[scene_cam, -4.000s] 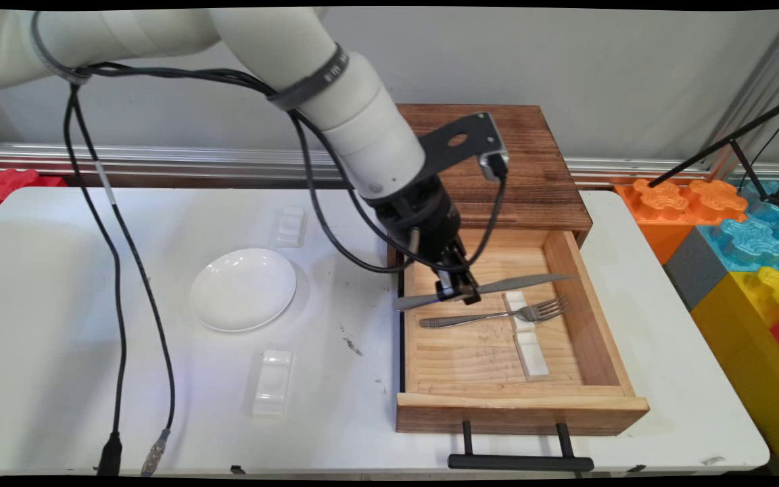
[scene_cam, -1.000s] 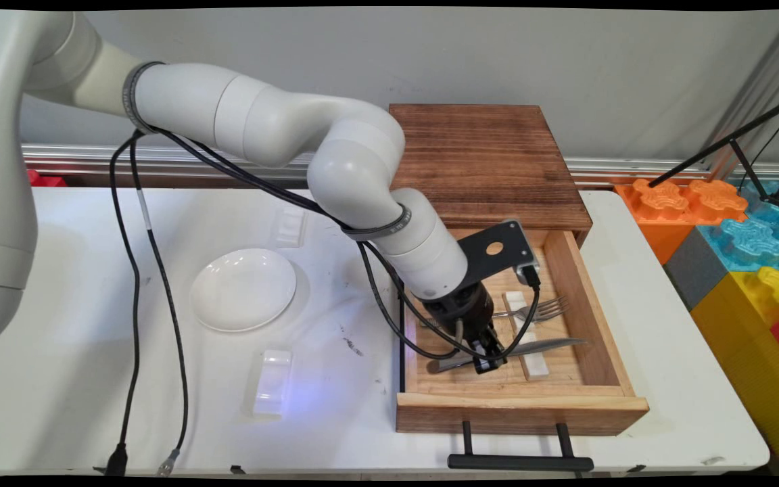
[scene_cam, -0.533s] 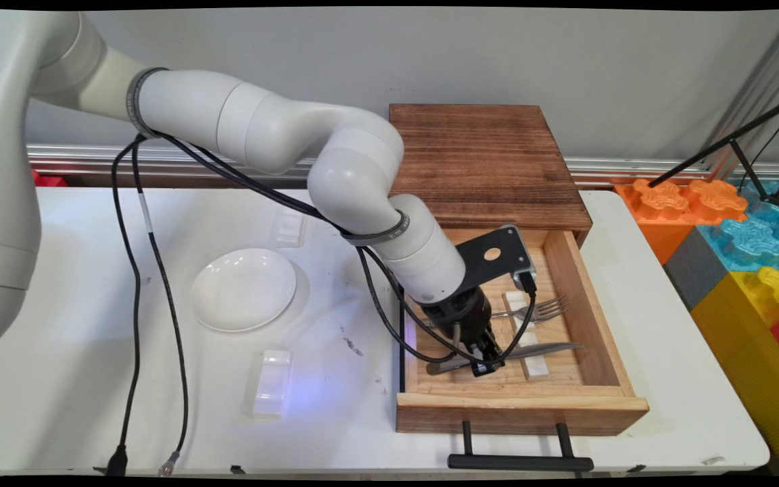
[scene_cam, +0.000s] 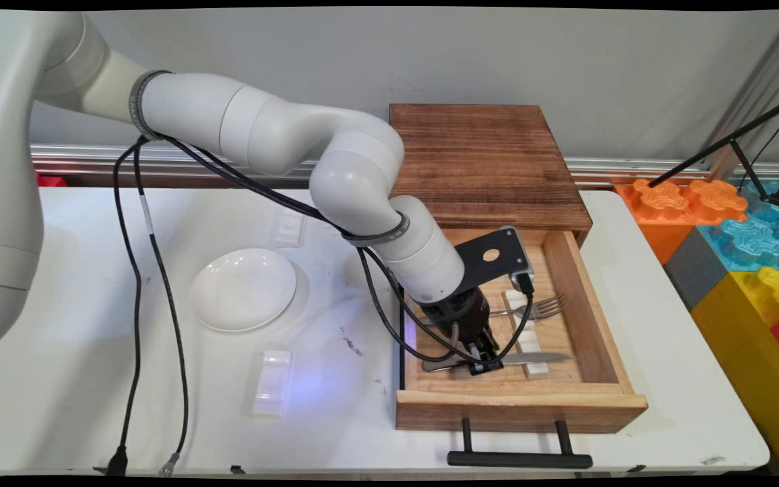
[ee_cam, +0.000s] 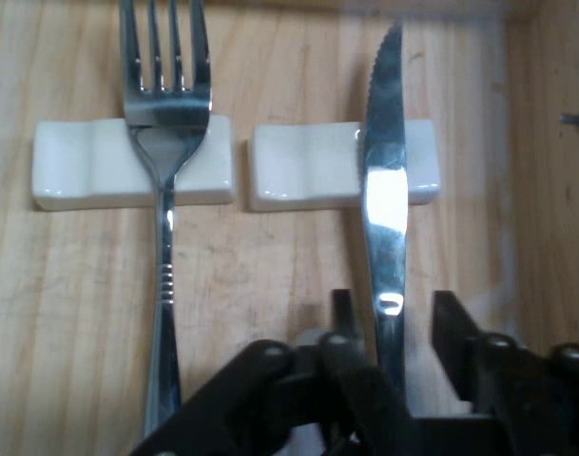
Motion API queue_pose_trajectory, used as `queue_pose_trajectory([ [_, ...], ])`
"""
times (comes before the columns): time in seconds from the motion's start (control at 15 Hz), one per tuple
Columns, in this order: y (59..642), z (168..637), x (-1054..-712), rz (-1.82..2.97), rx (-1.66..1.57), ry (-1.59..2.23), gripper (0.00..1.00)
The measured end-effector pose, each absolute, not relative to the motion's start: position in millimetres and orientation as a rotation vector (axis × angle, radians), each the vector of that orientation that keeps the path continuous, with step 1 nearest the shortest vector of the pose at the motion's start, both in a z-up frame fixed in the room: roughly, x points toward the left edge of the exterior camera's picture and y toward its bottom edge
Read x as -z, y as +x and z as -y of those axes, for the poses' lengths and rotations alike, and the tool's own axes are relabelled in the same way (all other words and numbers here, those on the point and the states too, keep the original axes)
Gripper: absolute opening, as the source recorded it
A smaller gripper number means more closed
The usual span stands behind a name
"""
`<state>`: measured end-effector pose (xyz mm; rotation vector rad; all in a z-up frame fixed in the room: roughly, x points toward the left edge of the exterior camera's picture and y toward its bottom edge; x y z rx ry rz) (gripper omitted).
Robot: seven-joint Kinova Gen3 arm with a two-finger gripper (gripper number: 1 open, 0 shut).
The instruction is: Place the picked object into the drawer
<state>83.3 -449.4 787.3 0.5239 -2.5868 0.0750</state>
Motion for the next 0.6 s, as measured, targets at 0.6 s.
queue_pose_trajectory([
  [0.6, 85.3, 450.6, -791.8, 2.584, -0.069, 0.52, 1.0],
])
